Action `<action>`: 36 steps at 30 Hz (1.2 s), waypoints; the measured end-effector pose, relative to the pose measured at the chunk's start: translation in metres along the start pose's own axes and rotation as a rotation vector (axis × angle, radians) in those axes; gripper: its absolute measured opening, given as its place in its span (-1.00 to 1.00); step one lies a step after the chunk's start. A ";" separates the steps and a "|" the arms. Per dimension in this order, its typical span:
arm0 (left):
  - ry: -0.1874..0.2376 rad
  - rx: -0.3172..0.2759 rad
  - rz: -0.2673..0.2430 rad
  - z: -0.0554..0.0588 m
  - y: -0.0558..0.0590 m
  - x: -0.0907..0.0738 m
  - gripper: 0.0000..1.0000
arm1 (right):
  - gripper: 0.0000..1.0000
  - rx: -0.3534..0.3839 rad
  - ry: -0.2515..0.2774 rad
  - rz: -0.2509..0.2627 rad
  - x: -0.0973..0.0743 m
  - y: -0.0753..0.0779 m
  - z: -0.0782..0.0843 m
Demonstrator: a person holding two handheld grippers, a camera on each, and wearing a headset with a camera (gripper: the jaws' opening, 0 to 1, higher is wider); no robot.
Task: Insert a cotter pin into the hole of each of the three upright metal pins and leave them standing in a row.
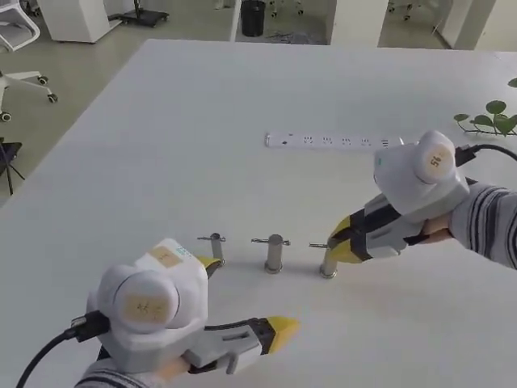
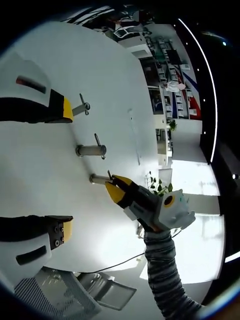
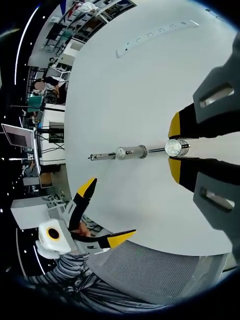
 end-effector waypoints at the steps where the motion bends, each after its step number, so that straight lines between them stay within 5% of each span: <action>1: -0.001 -0.001 0.002 0.000 0.000 0.000 0.48 | -0.84 -0.005 0.000 -0.001 0.000 0.000 0.000; 17: -0.014 0.001 -0.007 0.005 0.000 -0.004 0.47 | -0.82 -0.006 0.011 -0.008 0.000 -0.001 0.000; 29: -0.021 0.000 -0.028 0.004 -0.016 -0.015 0.49 | -0.60 0.013 0.060 0.081 -0.020 -0.003 -0.008; 36: -0.009 -0.024 -0.029 0.000 -0.025 -0.022 0.55 | -0.49 0.123 0.136 0.171 -0.034 -0.013 -0.014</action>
Point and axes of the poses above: the centre of the closed fingertips' face, and the gripper's own axes: x roughly forward along the fingers, y roughly to its right, z roughly out of its underside, the point moved 6 cm from there along -x, roughly backward along the fingers, and after that the axes turned 11 degrees about -y, right-handed, at the moved point
